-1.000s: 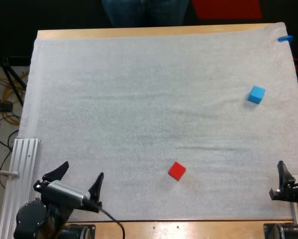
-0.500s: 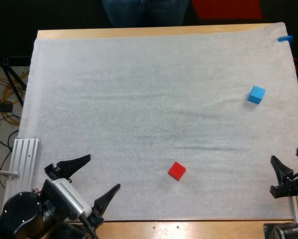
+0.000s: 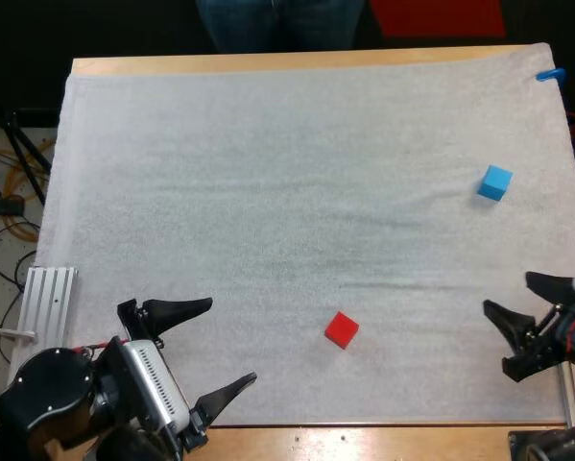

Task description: Stack red cube on blue cube

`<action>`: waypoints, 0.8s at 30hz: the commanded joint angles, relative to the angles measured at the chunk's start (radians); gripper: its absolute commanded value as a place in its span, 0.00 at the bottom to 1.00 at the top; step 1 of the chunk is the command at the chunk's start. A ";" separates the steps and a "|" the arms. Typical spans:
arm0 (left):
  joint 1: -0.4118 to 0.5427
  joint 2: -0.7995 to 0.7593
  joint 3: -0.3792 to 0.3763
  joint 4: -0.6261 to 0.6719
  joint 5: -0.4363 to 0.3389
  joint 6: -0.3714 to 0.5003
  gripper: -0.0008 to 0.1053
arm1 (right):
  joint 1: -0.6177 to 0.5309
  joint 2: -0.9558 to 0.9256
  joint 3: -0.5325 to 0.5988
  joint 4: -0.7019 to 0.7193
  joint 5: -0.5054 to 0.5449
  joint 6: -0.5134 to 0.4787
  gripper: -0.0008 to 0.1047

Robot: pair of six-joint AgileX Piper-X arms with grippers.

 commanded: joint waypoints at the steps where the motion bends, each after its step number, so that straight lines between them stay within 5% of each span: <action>1: -0.004 0.005 -0.005 -0.011 0.004 0.006 0.83 | 0.022 0.016 -0.016 0.002 -0.017 -0.005 0.57; 8: -0.004 0.005 -0.005 -0.009 0.004 0.006 0.83 | 0.185 0.165 -0.084 0.002 0.007 0.015 0.57; 24: -0.004 0.005 -0.005 0.082 0.004 0.006 0.83 | 0.642 0.588 -0.120 -0.048 0.235 -0.015 0.57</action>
